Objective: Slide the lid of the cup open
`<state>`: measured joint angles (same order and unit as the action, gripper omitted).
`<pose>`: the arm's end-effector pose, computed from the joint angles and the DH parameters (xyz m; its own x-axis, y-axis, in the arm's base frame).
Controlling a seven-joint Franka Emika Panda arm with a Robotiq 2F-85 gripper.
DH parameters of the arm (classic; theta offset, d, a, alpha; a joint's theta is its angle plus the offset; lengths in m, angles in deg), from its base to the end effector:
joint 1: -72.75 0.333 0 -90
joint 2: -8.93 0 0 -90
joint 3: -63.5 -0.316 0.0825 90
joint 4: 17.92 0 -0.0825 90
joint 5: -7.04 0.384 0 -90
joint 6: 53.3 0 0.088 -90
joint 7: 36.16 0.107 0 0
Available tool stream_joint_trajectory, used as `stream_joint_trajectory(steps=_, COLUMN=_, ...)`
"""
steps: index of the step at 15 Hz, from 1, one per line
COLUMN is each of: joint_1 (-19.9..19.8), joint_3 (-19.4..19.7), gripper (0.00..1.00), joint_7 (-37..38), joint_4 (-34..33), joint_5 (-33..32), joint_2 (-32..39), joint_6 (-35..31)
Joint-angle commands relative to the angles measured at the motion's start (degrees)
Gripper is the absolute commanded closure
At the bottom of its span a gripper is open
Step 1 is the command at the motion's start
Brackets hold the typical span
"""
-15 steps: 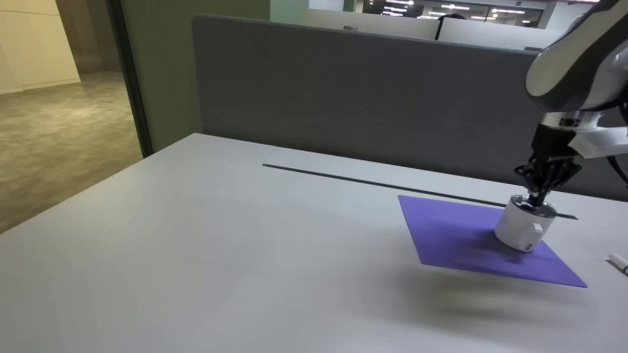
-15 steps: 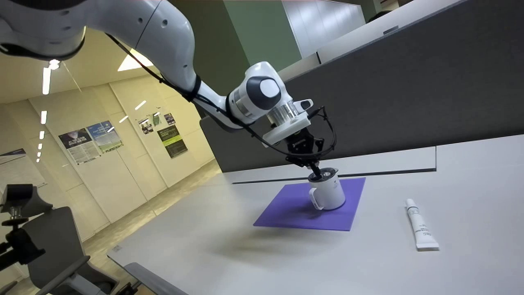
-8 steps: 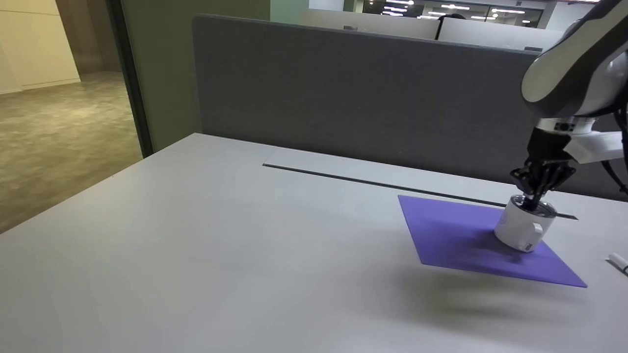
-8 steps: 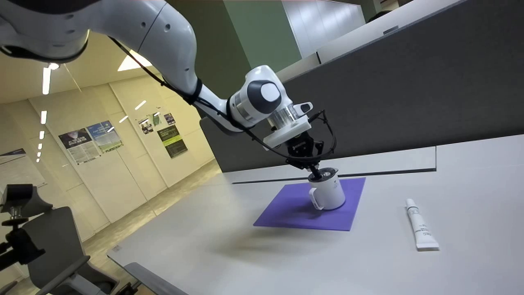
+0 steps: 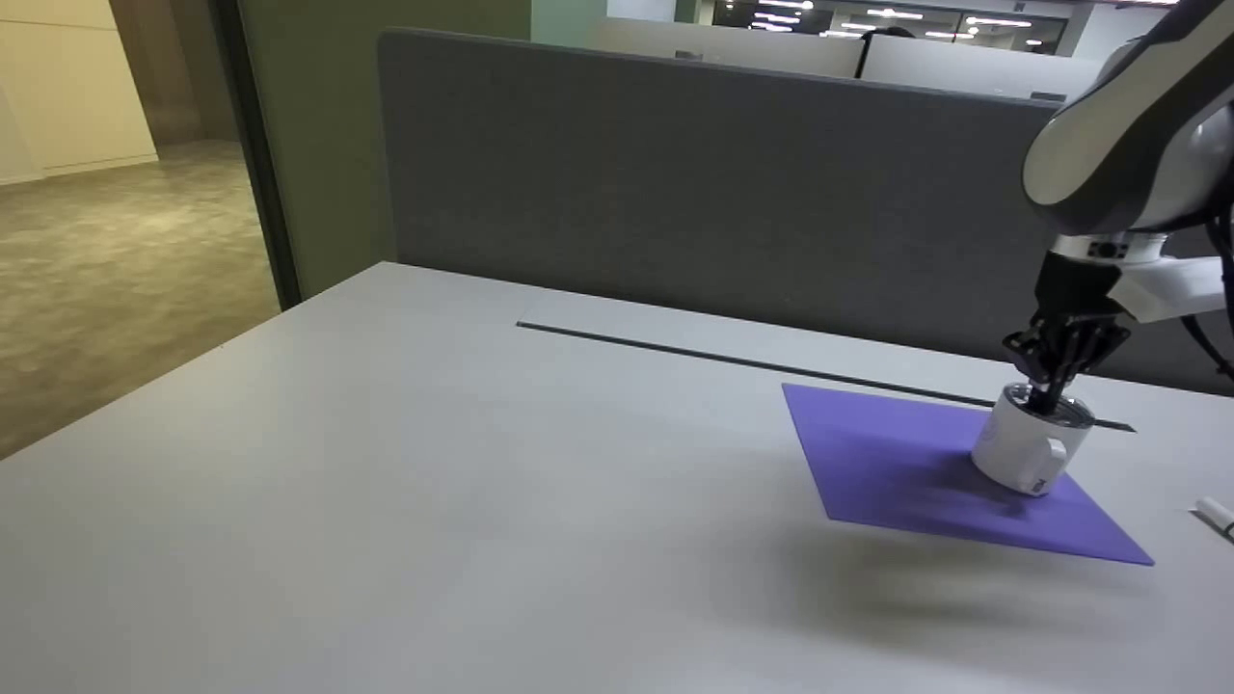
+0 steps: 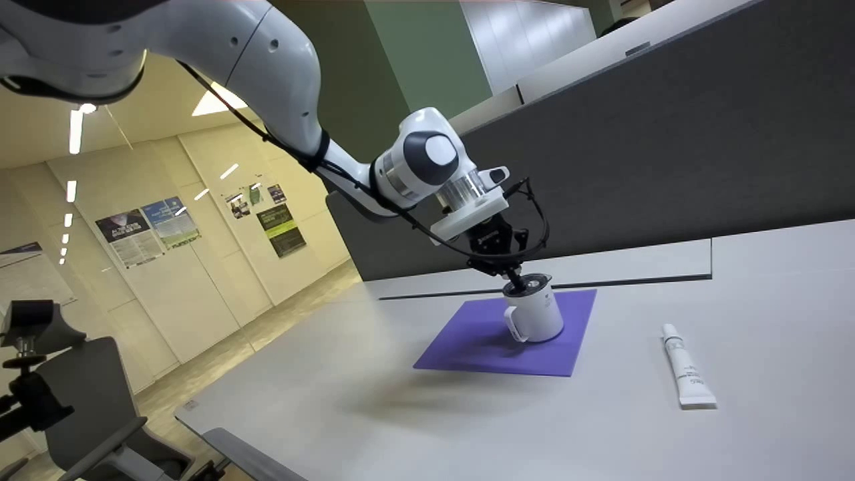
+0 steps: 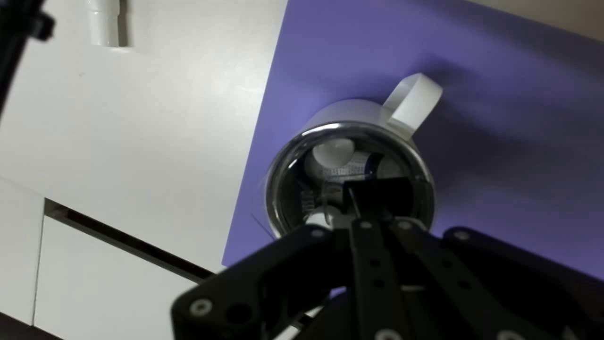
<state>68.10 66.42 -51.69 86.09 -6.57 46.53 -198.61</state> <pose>0.6508 -0.0815 0.1824 0.9422 0.3350 -0.0041 0.3301 -0.9263 0.1819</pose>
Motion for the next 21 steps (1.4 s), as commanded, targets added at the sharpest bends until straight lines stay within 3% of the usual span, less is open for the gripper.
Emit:
stream_joint_trajectory(steps=1, joint_1=0.87, joint_3=1.53, gripper=1.00, joint_7=0.86, joint_4=-2.05, joint_5=-1.86, joint_2=1.87, joint_6=-0.20)
stream_joint_trajectory(steps=9, joint_1=-0.17, joint_3=0.62, gripper=1.00, joint_7=0.42, joint_4=-2.61, joint_5=-0.28, joint_2=1.11, joint_6=-0.44)
stream_joint_trajectory(steps=16, joint_1=-3.97, joint_3=-2.42, gripper=1.00, joint_7=-5.22, joint_4=-4.67, joint_5=6.70, joint_2=-7.80, joint_6=9.50)
stream_joint_trajectory(steps=17, joint_1=-4.57, joint_3=-2.91, gripper=0.74, joint_7=-7.15, joint_4=-5.33, joint_5=7.67, joint_2=-8.74, joint_6=13.05)
stream_joint_trajectory(steps=19, joint_1=-4.30, joint_3=-1.87, gripper=0.67, joint_7=-7.69, joint_4=-6.86, joint_5=7.46, joint_2=-9.88, joint_6=19.16)
stream_joint_trajectory(steps=21, joint_1=-4.43, joint_3=-1.52, gripper=0.53, joint_7=-7.95, joint_4=-7.88, joint_5=7.46, joint_2=-10.56, joint_6=22.99)
